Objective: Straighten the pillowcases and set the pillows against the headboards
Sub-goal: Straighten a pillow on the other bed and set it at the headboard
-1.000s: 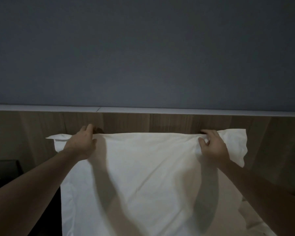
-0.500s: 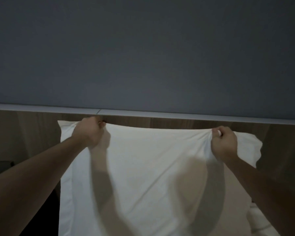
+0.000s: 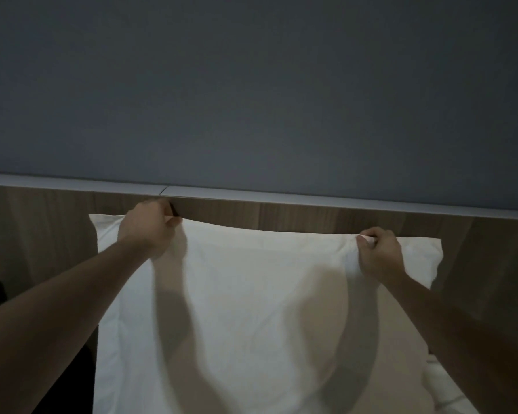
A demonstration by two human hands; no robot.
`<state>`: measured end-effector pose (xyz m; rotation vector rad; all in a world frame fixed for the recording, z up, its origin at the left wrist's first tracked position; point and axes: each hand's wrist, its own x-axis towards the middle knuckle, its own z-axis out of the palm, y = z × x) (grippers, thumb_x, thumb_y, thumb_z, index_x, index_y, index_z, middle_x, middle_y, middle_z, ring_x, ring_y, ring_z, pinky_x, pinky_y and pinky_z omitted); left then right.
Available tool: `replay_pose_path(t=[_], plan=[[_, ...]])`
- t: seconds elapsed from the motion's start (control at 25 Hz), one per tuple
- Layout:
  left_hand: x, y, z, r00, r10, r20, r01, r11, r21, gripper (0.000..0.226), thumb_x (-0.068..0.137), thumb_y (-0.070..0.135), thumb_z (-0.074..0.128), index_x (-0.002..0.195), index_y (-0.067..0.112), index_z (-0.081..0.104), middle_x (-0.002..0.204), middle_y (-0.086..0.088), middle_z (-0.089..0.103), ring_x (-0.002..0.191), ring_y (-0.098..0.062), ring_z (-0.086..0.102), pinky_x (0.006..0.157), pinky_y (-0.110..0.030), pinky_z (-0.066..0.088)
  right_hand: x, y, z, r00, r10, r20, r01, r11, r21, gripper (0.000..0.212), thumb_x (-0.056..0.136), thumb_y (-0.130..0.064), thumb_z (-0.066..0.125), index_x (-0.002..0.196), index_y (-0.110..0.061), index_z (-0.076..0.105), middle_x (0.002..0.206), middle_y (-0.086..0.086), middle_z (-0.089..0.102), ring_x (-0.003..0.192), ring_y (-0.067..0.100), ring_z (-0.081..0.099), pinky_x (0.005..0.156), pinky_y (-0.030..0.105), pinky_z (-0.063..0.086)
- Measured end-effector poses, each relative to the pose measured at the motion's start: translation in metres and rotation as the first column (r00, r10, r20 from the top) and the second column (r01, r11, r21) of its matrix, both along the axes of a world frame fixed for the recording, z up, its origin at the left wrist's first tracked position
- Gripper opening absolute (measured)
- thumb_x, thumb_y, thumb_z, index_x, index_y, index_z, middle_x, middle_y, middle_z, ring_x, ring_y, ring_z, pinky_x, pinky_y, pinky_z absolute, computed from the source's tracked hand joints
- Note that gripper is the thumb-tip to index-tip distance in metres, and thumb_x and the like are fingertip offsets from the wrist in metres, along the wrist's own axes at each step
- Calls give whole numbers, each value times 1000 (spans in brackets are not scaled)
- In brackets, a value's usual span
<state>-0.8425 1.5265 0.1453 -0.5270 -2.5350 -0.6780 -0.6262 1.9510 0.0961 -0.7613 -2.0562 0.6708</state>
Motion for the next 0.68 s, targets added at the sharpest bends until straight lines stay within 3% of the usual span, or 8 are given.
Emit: replay_pose_path(t=[0.12, 0.2, 0.32, 0.4, 0.48, 0.52, 0.6, 0.68], plan=[[10, -24, -11, 995, -52, -90, 66, 984, 164, 31, 91, 32, 74, 114, 19, 59, 125, -7, 53, 89, -31, 65, 76, -45, 55, 19, -11, -12, 990, 21, -139, -9, 996, 84, 38, 93, -14, 71, 130, -10, 61, 131, 12, 57, 99, 18, 56, 97, 37, 47], [21, -42, -32, 992, -34, -124, 59, 978, 199, 39, 92, 31, 74, 122, 16, 55, 133, -10, 47, 91, -32, 66, 73, -44, 55, 35, -14, -32, 991, 21, -134, -8, 995, 96, 44, 93, -19, 73, 134, -13, 56, 132, 9, 57, 106, 19, 55, 100, 37, 47], [45, -63, -85, 996, -37, -82, 61, 949, 309, 52, 91, 30, 76, 133, 12, 50, 141, -17, 43, 107, -34, 63, 84, -50, 58, 65, -11, -72, 987, -39, -157, 51, 996, 75, 43, 92, -24, 76, 130, -13, 59, 130, 12, 62, 115, 32, 61, 102, 54, 51], [54, -74, -117, 998, 28, 61, -49, 930, 364, 62, 89, 23, 79, 140, 6, 49, 142, -25, 45, 123, -40, 55, 101, -56, 50, 90, -8, -93, 972, -172, -160, 187, 978, 89, 42, 88, -19, 79, 125, -6, 64, 123, 20, 66, 115, 41, 60, 103, 56, 49], [44, -91, -149, 916, 38, 400, -204, 901, 383, 73, 89, 25, 80, 148, 5, 43, 145, -27, 48, 133, -43, 49, 110, -56, 44, 114, 0, -119, 953, -266, -148, 263, 964, -38, 36, 85, -30, 76, 110, -6, 67, 105, 18, 67, 102, 39, 65, 90, 48, 51], [34, -100, -167, 830, -36, 556, -243, 875, 419, 84, 85, 35, 83, 151, 7, 40, 143, -27, 53, 129, -43, 56, 108, -55, 47, 123, 4, -133, 944, -306, -121, 286, 945, -158, 45, 83, -43, 70, 106, -5, 66, 98, 15, 65, 97, 39, 66, 84, 45, 51], [22, -113, -198, 658, -215, 722, -299, 805, 512, 109, 66, 54, 93, 147, 3, 40, 115, -26, 71, 97, -33, 75, 88, -46, 60, 135, 17, -169, 947, -313, -64, 263, 877, -402, 81, 80, -67, 60, 128, -2, 60, 116, 19, 67, 114, 43, 66, 94, 48, 50], [34, -110, -200, 597, -323, 734, -304, 756, 579, 78, 83, 25, 87, 143, -3, 45, 87, -19, 69, 66, -25, 71, 66, -34, 55, 139, 18, -186, 963, -267, -34, 206, 812, -546, 84, 88, -68, 58, 142, -4, 51, 129, 20, 65, 127, 44, 60, 101, 49, 45]])
